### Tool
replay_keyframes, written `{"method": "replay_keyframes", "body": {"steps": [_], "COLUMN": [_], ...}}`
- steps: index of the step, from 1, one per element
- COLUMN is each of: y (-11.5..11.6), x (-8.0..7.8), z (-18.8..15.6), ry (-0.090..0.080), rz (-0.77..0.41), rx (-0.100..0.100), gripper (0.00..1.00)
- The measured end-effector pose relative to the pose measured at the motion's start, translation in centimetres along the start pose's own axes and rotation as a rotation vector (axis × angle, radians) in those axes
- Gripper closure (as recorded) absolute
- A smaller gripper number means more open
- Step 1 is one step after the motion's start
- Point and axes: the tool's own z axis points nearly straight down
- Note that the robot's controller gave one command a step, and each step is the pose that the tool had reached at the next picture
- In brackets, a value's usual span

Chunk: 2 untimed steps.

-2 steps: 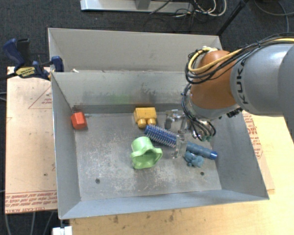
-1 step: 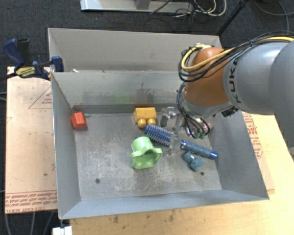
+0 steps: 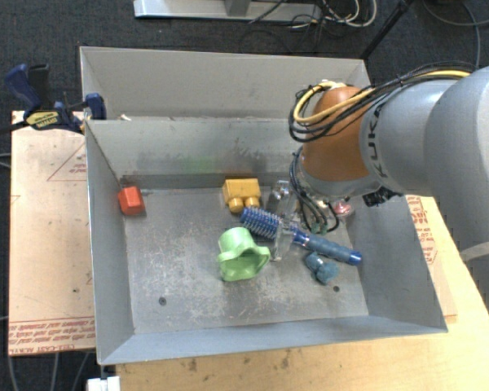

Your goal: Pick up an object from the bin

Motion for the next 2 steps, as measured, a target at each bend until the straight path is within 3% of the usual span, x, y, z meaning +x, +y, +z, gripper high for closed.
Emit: {"method": "replay_keyframes", "body": {"steps": [1,2], "y": [0.07,0.20], "x": [-0.04,0.02], "z": [-0.01,0.06], "ry": [-0.001,0.000], "rz": [-0.002,-0.002], "rx": [0.001,-0.001], "gripper": [0.00,1.00]}}
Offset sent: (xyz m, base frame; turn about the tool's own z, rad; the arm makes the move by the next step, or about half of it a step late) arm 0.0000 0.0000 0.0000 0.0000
